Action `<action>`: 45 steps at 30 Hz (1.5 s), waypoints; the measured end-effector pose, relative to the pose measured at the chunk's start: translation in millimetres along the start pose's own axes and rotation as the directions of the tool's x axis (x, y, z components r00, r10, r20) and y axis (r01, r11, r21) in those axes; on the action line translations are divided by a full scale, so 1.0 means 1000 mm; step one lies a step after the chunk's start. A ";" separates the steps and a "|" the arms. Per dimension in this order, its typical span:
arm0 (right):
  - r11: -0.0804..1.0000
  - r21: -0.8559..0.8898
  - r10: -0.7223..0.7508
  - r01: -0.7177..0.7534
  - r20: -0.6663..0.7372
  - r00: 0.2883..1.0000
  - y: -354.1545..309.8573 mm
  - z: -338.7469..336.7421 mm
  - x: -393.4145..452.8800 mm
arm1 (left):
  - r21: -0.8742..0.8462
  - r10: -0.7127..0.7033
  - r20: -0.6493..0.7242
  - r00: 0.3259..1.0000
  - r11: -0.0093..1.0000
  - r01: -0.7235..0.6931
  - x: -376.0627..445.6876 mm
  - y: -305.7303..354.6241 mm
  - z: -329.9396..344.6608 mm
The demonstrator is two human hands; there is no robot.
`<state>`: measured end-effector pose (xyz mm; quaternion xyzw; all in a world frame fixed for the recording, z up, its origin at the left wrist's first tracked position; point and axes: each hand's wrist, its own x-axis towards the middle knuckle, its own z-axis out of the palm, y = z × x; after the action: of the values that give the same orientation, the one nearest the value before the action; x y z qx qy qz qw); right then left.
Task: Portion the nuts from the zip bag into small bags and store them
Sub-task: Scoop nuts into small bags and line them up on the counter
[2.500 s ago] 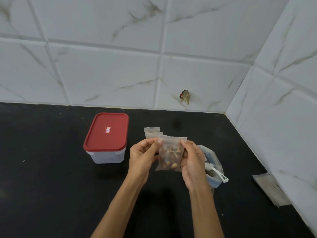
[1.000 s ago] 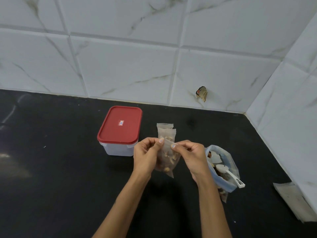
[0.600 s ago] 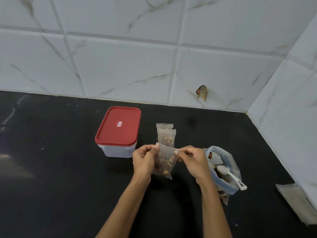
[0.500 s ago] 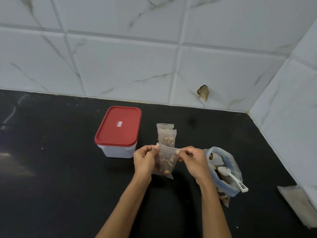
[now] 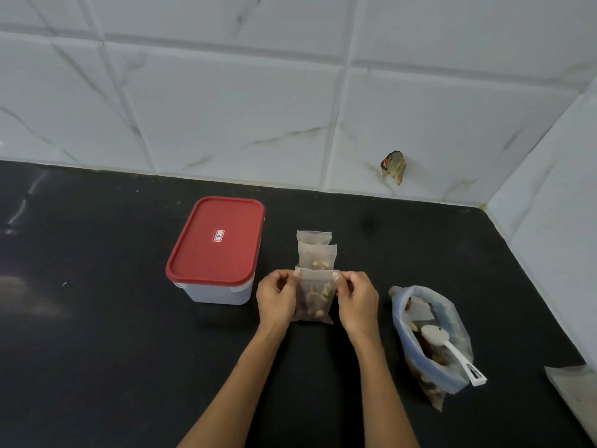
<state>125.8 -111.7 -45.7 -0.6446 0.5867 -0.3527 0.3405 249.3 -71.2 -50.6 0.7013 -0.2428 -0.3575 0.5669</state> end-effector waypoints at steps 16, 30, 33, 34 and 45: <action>0.980 0.093 0.181 -0.174 -0.068 0.981 0.005 0.012 0.012 | 0.355 0.157 -0.002 0.988 0.923 -0.146 0.010 -0.004 -0.001; 0.948 0.288 -0.063 0.134 -0.244 0.968 -0.059 -0.078 -0.025 | 0.074 0.487 0.059 0.871 0.868 -0.490 -0.077 0.064 0.040; 0.947 0.286 -0.022 0.149 -0.403 0.915 -0.044 -0.131 -0.036 | -0.126 0.506 0.183 0.843 0.862 -0.491 -0.108 0.070 0.074; 0.954 0.273 0.017 0.125 -0.466 0.885 -0.033 -0.151 -0.039 | -0.179 0.495 0.249 0.832 0.868 -0.462 -0.121 0.067 0.089; 0.784 0.159 0.522 -0.600 -0.693 0.498 0.121 -0.264 -0.103 | 0.118 -0.117 0.785 0.609 0.992 0.038 -0.228 0.011 0.205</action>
<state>-169.0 -25.1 -17.7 -0.2492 0.8641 -0.4102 0.1515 -52.5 -31.0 -9.1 0.5067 -0.4527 -0.6426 0.3541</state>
